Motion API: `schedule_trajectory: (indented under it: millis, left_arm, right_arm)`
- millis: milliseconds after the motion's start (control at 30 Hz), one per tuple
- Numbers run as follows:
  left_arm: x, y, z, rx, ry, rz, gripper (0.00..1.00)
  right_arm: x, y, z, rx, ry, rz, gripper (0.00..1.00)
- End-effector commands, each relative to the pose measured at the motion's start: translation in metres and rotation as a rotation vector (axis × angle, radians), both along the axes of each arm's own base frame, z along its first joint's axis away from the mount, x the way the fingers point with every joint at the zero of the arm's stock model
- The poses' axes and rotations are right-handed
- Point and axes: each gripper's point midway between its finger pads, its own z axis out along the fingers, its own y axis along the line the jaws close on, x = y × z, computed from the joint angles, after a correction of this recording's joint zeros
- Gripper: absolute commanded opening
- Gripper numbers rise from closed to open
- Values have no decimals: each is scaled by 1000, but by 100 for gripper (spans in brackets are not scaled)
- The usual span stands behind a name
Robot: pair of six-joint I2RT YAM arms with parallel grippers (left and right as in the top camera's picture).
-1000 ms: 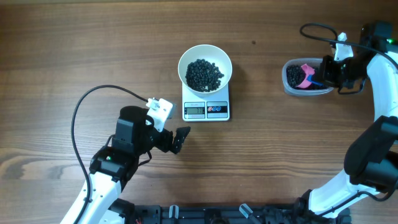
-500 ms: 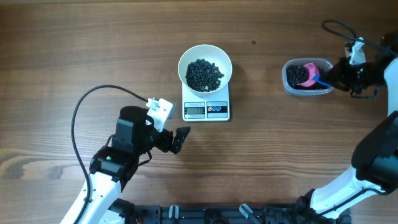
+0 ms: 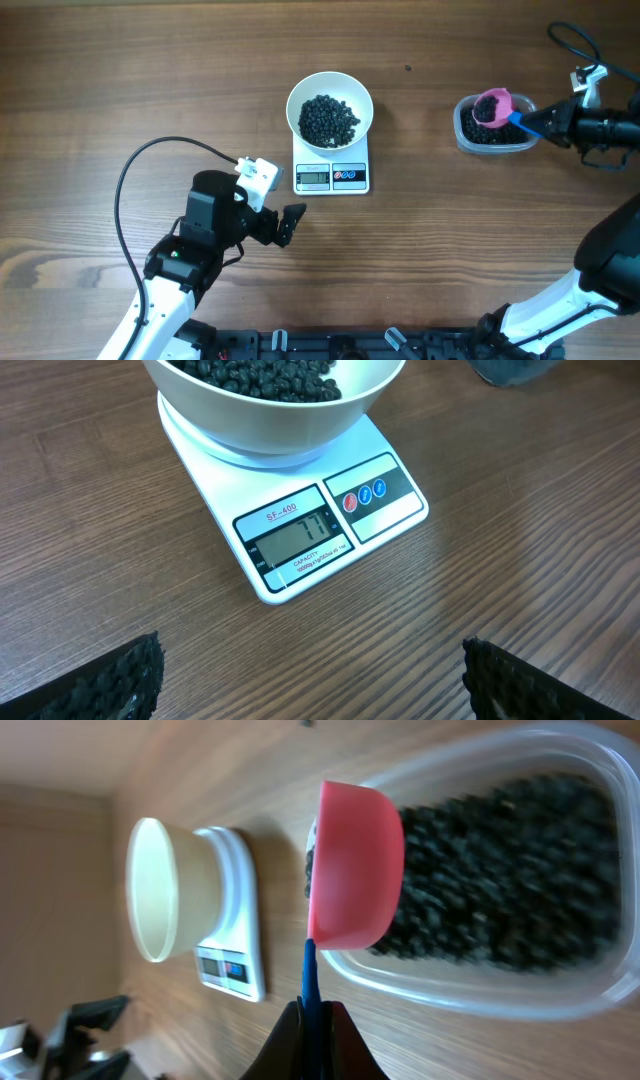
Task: Scoop item into bowl and weigh 150g on scale
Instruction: 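Carry the filled scoop over the white bowl and tip beans in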
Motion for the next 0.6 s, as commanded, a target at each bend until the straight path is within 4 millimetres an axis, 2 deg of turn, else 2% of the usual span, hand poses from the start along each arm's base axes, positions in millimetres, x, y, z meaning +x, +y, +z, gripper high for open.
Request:
schedule_trajectory:
  millis: [0, 167, 267, 367, 567]
  left_arm:
    - [4, -1, 9, 1, -28, -7, 100]
    - [4, -2, 9, 1, -28, -7, 100]
    - [4, -1, 9, 1, -28, -7, 100]
    - [4, -1, 9, 1, -28, -7, 100]
    - [4, -1, 9, 1, -28, -7, 100]
  right_arm:
    - [11, 19, 21, 146, -121, 43, 4]
    - [30, 68, 28, 200, -120, 111, 4]
    - [45, 105, 31, 209, -124, 161, 4]
    - [56, 151, 36, 218, -146, 235, 4]
    - [56, 219, 46, 221, -199, 372, 4]
